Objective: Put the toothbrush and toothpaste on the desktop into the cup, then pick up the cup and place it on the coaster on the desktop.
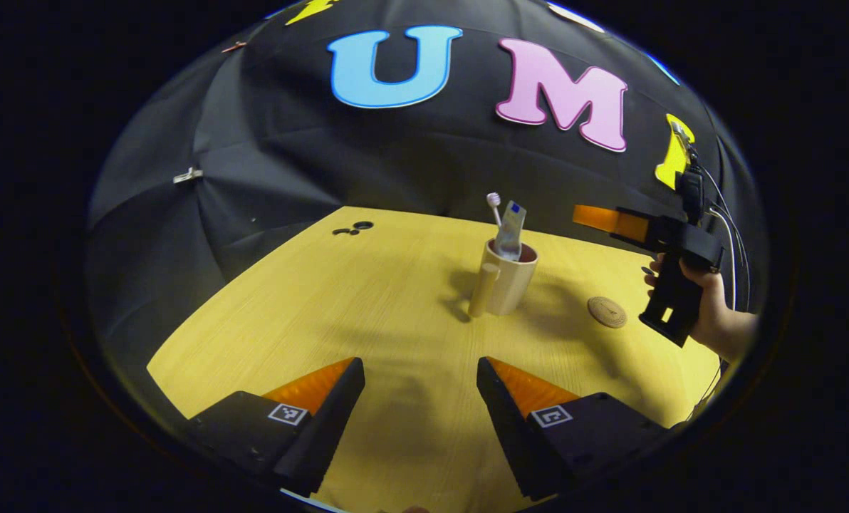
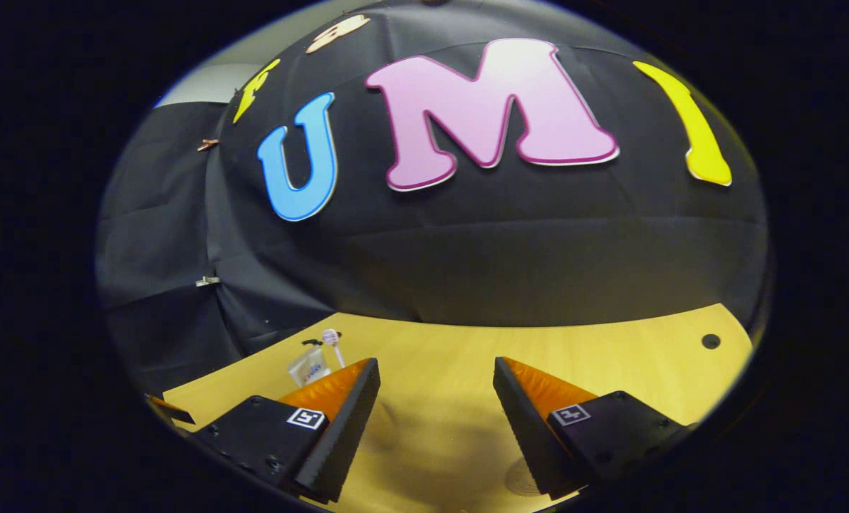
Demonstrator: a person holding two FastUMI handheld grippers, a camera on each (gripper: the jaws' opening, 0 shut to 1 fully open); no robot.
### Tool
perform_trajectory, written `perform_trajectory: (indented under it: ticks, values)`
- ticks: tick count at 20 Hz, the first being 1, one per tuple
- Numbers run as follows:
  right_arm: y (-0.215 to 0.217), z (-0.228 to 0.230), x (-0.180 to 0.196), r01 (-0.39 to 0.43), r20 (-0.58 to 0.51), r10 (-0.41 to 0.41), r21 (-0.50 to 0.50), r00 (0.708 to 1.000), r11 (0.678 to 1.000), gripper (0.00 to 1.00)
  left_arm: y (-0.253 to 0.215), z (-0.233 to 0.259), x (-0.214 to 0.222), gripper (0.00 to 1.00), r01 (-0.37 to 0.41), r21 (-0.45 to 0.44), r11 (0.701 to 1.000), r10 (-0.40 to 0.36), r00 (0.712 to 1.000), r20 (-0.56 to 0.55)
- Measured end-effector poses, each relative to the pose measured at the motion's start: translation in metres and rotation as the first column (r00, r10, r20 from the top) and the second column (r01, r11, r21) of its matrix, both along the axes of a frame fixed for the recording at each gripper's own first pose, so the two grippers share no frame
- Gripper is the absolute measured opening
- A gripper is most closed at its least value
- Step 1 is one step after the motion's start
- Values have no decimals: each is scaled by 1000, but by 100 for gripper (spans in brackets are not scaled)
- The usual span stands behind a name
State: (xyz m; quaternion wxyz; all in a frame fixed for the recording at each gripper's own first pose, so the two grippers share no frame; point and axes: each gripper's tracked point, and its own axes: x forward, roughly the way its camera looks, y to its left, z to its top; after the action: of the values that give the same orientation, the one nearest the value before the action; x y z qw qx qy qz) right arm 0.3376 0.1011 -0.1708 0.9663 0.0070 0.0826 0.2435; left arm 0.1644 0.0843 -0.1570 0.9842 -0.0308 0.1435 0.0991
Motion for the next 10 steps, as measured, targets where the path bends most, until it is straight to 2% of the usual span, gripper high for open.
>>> perform_trajectory:
  ticks: [5,10]
  values:
    - [-90,3,-12,127,-7,-128,-66,992,990,98,-23,11,36,98,161,-18,987,-162,985,-64]
    - [-154,3,-37,218,-23,-221,-82,975,972,98,-29,5,71,98,229,-37,973,-232,957,-176]
